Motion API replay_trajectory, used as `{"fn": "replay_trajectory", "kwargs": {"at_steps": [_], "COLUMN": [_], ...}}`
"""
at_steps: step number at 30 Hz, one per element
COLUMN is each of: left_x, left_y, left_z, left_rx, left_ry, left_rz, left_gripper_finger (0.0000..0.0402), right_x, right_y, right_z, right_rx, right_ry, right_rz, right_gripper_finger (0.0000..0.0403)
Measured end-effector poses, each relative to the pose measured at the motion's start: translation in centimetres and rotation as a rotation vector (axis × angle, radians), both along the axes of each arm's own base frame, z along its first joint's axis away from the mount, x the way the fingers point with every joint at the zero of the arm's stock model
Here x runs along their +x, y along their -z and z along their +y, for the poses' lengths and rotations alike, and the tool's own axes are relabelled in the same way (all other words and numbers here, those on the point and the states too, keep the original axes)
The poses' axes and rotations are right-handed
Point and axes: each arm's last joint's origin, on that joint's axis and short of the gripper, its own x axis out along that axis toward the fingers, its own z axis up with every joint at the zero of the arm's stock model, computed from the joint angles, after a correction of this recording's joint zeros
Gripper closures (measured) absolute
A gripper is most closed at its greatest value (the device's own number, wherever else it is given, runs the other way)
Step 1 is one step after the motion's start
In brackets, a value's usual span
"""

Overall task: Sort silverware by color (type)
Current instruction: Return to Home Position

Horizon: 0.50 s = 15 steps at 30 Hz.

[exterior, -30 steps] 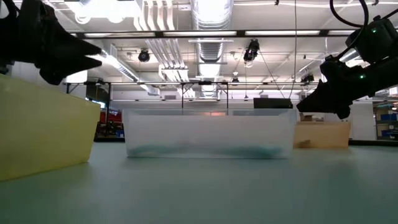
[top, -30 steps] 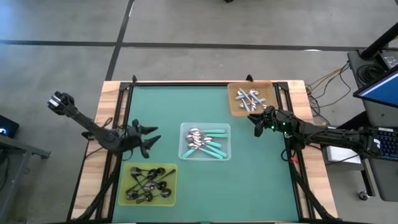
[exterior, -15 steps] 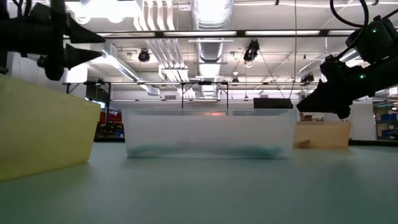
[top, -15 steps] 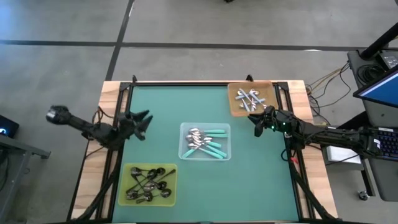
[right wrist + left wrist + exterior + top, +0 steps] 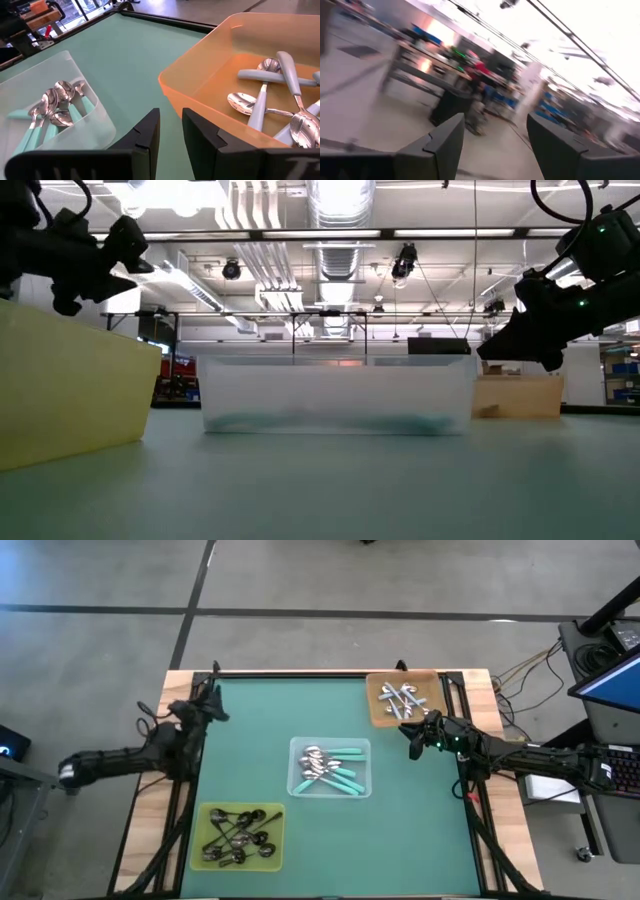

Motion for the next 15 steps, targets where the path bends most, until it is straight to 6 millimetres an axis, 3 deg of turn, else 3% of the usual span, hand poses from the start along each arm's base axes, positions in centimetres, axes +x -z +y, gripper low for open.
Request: {"fn": "replay_trajectory", "kwargs": {"at_steps": [8,15], "left_x": [-2.2,-2.6], "left_y": [-0.6,-1.2], "left_z": [1.5,1.7], "left_rx": [0.031,0.042], "left_ry": [-0.247,-0.294], "left_rz": [-0.087,-0.109], "left_gripper_finger": [0.0200,0.0200], "right_x": [0.0,0.0], "right_y": [0.0,0.0], "right_z": [0.0,0.0], "right_rx": [0.000,0.000], "right_ry": [0.000,0.000], "right_rz": [0.000,0.000], "right_gripper_finger": [0.0330,0.0330]}}
